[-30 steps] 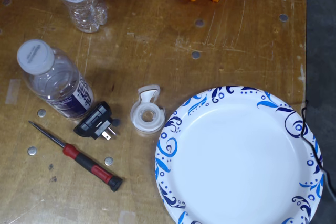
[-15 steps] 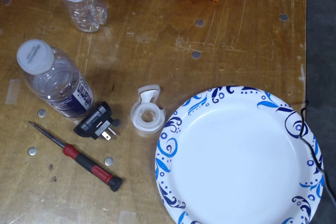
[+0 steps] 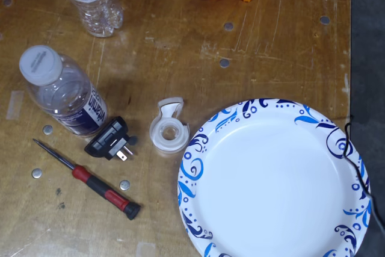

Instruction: Move the bottles to the plate

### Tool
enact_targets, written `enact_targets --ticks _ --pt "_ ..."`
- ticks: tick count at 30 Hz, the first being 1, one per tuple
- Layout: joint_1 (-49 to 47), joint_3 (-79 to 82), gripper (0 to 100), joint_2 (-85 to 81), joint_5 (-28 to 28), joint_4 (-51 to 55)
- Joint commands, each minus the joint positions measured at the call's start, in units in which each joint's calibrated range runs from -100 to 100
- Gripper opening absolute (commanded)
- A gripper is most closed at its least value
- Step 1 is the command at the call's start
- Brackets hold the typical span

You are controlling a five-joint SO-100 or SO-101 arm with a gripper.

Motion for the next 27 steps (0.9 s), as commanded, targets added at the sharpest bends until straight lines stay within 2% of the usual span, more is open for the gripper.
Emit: enact_targets --ticks 1,5,19,27 --pt "0.6 2.4 47 -0.2 -0.3 -5.8" --pt "1.9 7.0 47 0.2 -2.3 -11.8" --pt "1.8 7.0 47 15.7 -2.6 -27.2" --pt "2.8 7.1 47 18.5 -2.6 -30.0"
